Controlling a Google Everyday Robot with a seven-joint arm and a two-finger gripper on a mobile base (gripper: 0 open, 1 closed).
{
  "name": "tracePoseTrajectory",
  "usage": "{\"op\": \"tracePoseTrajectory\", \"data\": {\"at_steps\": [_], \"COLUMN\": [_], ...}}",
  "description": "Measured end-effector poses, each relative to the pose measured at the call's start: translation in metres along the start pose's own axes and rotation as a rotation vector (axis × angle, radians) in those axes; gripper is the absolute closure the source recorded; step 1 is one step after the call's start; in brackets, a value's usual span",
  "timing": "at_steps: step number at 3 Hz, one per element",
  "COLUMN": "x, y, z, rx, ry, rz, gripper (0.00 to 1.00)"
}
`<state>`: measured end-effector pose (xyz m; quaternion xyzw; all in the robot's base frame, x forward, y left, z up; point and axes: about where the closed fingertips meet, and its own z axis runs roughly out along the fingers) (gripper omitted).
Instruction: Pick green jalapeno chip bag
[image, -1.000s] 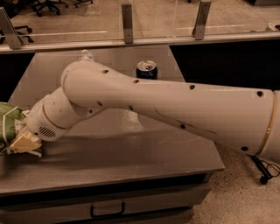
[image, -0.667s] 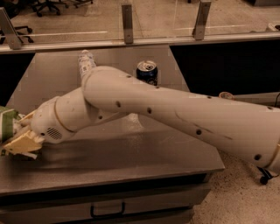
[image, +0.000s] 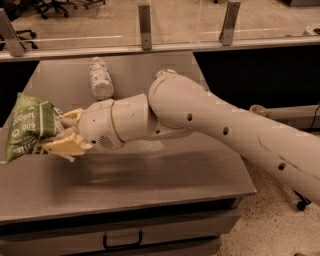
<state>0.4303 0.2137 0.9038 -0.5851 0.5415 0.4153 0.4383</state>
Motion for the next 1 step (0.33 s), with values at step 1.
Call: {"op": "tracePoseTrajectory", "data": {"at_steps": [1], "x": [0.0002], "y": [0.0], "z": [-0.0001], "rx": [0.001], "ry": [0.002], "rz": [0.003], "gripper": [1.0]}}
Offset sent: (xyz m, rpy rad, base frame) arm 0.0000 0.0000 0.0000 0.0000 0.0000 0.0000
